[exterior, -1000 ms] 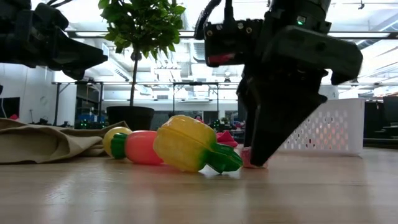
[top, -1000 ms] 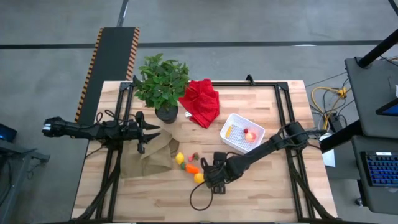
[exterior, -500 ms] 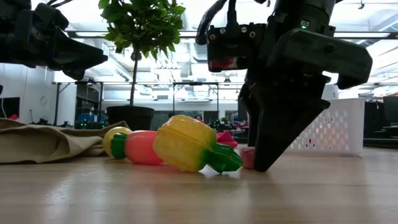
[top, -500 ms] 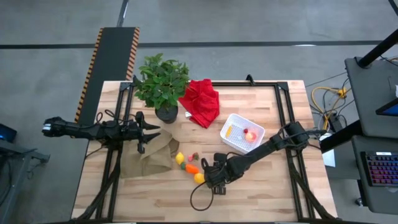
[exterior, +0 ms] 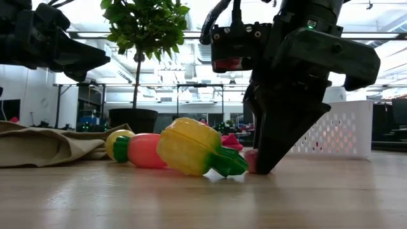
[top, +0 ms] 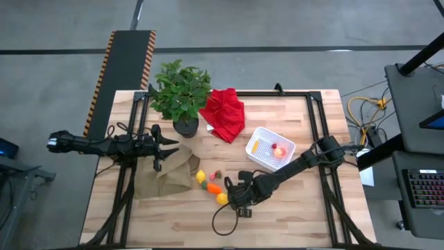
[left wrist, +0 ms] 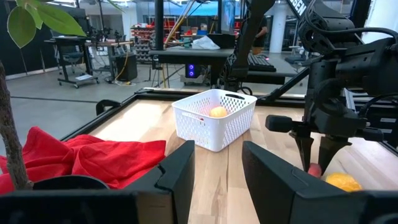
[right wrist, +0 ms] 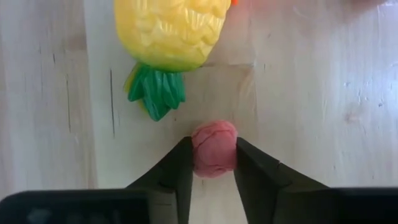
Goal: Pick and placing Produce into tupperware
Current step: Put the bottom pink apricot into the white bin, then put the yellow lemon into the white bin
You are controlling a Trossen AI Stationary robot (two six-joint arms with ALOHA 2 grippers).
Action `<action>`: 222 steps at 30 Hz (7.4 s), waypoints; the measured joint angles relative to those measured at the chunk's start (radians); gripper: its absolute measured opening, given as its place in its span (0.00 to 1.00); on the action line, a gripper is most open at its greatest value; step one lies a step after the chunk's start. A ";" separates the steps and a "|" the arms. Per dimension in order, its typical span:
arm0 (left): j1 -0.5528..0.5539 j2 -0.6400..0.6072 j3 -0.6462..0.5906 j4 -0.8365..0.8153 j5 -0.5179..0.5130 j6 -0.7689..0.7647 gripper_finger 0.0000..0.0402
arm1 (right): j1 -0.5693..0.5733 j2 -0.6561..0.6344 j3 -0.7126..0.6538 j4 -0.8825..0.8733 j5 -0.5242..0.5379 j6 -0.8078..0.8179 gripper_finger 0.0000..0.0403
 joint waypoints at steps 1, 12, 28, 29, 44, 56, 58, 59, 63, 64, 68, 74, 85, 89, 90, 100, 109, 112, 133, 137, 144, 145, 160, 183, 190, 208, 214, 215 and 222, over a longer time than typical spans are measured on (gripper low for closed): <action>0.000 0.000 0.000 0.000 0.000 0.000 0.30 | 0.000 0.000 0.001 -0.001 0.002 0.000 0.22; 0.000 0.000 0.000 0.000 0.000 0.000 0.30 | -0.008 -0.032 0.007 -0.052 0.063 -0.006 0.16; 0.000 0.010 0.000 -0.004 0.000 0.000 0.30 | -0.029 -0.278 -0.002 -0.300 0.957 0.130 0.16; 0.000 0.010 0.000 -0.005 0.000 0.000 0.30 | -0.029 -0.302 -0.009 -0.343 0.982 0.153 0.16; 0.000 0.011 0.000 -0.003 0.000 0.008 0.30 | -0.065 -0.748 -0.406 -0.409 0.793 0.298 0.16; 0.000 0.011 0.000 -0.002 0.000 0.008 0.30 | -0.192 -0.930 -0.616 -0.252 0.358 0.293 0.16; 0.000 0.011 0.000 -0.003 0.000 0.008 0.30 | -0.211 -0.917 -0.616 -0.249 0.295 0.292 0.16; 0.000 0.011 0.000 -0.003 0.000 0.008 0.30 | -0.219 -0.907 -0.616 -0.249 0.276 0.293 0.16; 0.000 0.011 0.000 -0.002 -0.001 0.008 0.30 | -0.249 -0.864 -0.616 -0.249 0.237 0.289 0.16; 0.000 0.013 0.000 -0.001 0.000 0.008 0.30 | -0.258 -0.851 -0.616 -0.248 0.237 0.282 0.16; 0.000 0.013 0.000 -0.003 0.000 0.008 0.30 | -0.302 -0.795 -0.616 -0.206 0.237 0.219 0.16; 0.000 0.013 0.000 -0.003 -0.001 0.008 0.30 | -0.392 -0.716 -0.615 -0.138 0.226 0.154 0.16; 0.000 0.013 0.000 -0.002 0.000 0.008 0.30 | -0.502 -0.638 -0.614 0.033 0.158 0.041 0.16; 0.000 0.013 0.000 -0.002 -0.001 0.008 0.30 | -0.511 -0.636 -0.613 0.053 0.159 0.037 0.20; 0.000 0.013 0.000 -0.003 -0.001 0.008 0.30 | -0.511 -0.636 -0.613 0.052 0.159 0.037 0.22; 0.000 0.013 0.000 -0.003 -0.001 0.008 0.30 | -0.511 -0.637 -0.613 0.053 0.154 0.029 0.48; 0.000 0.013 0.000 0.000 0.000 0.008 0.30 | -0.459 -0.729 -0.559 0.415 0.011 -0.085 0.67; 0.000 0.012 0.000 0.002 -0.001 0.007 0.30 | -0.392 -0.767 -0.581 0.693 -0.097 -0.273 0.69; 0.000 0.009 0.000 0.016 -0.001 0.006 0.30 | -0.296 -0.896 -0.909 1.122 -0.247 -0.392 0.53; 0.000 0.011 0.000 0.039 -0.001 0.006 0.30 | -0.298 -0.891 -0.939 1.201 -0.203 -0.422 0.53; 0.000 0.015 0.000 0.071 0.027 0.007 0.30 | -0.297 -0.884 -0.925 1.192 -0.179 -0.423 0.53; 0.000 0.015 0.000 0.075 0.041 0.010 0.30 | -0.297 -0.884 -0.924 1.195 -0.179 -0.428 0.53; -0.001 0.123 0.088 0.116 0.203 0.105 0.64 | -0.297 -0.884 -0.924 1.189 -0.179 -0.444 0.53; -0.042 0.697 0.362 0.087 0.357 0.249 0.67 | -0.298 -0.883 -0.924 1.179 -0.178 -0.444 0.53; -0.076 0.758 0.466 -0.105 0.285 0.350 0.67 | -0.299 -0.883 -0.924 1.169 -0.178 -0.446 0.53; -0.192 0.936 0.563 -0.215 0.151 0.393 0.67 | -0.299 -0.883 -0.924 1.141 -0.179 -0.468 0.53; -0.192 1.013 0.563 -0.219 0.159 0.396 0.67 | -0.299 -0.883 -0.924 1.107 -0.179 -0.468 0.53; -0.192 1.025 0.563 -0.217 0.159 0.398 0.67 | -0.299 -0.883 -0.924 1.107 -0.179 -0.468 0.53; -0.192 1.079 0.563 -0.215 0.157 0.400 0.67 | -0.299 -0.883 -0.924 1.108 -0.179 -0.472 0.53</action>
